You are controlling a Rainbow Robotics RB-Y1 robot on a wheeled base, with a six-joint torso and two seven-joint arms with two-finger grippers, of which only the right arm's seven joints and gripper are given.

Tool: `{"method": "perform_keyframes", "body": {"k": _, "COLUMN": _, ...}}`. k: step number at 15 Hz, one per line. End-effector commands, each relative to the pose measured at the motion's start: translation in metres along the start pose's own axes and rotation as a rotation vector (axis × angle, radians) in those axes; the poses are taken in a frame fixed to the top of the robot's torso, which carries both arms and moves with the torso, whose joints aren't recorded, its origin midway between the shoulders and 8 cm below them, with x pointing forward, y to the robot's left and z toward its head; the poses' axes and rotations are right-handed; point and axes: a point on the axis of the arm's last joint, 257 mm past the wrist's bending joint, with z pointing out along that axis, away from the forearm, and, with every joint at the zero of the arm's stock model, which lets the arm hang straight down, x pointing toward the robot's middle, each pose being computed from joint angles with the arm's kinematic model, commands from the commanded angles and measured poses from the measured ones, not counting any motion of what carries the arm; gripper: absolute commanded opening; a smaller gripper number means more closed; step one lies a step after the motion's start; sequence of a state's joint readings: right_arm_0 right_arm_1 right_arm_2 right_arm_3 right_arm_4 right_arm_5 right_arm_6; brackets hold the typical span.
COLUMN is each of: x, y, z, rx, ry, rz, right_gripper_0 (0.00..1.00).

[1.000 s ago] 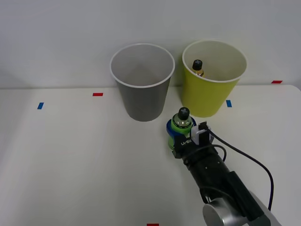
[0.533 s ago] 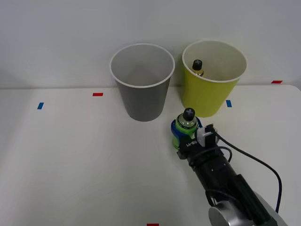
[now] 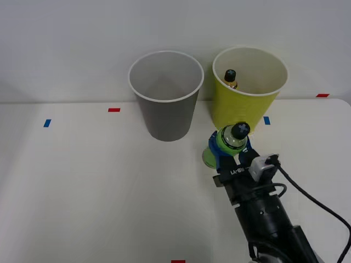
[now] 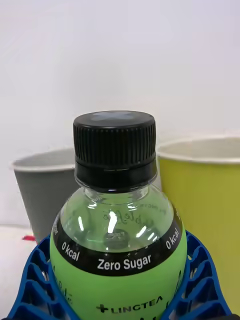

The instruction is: Put cans in the gray bin, plastic bottles in the light green bin

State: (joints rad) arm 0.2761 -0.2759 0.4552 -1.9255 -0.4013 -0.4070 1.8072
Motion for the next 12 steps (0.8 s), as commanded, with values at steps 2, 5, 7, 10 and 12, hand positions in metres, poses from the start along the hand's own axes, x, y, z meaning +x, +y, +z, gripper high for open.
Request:
{"method": "perform_keyframes", "body": {"k": 2, "x": -0.056, "y": -0.029, "z": -0.013, "rx": 0.058, "ry": -0.033, "rz": 0.109, "right_gripper_0": 0.0}}
{"method": "perform_keyframes", "body": {"k": 5, "x": -0.09, "y": -0.044, "z": -0.005, "rx": 0.084, "ry": -0.104, "rz": 0.208, "right_gripper_0": 0.0}}
{"method": "perform_keyframes", "body": {"k": 7, "x": -0.113, "y": -0.051, "z": 0.009, "rx": 0.083, "ry": -0.165, "rz": 0.274, "right_gripper_0": 0.0}}
{"method": "perform_keyframes", "body": {"k": 10, "x": -0.137, "y": -0.06, "z": 0.036, "rx": 0.054, "ry": -0.197, "rz": 0.313, "right_gripper_0": 0.0}}
{"method": "perform_keyframes", "body": {"k": 12, "x": -0.151, "y": -0.067, "z": 0.052, "rx": 0.038, "ry": -0.21, "rz": 0.341, "right_gripper_0": 0.0}}
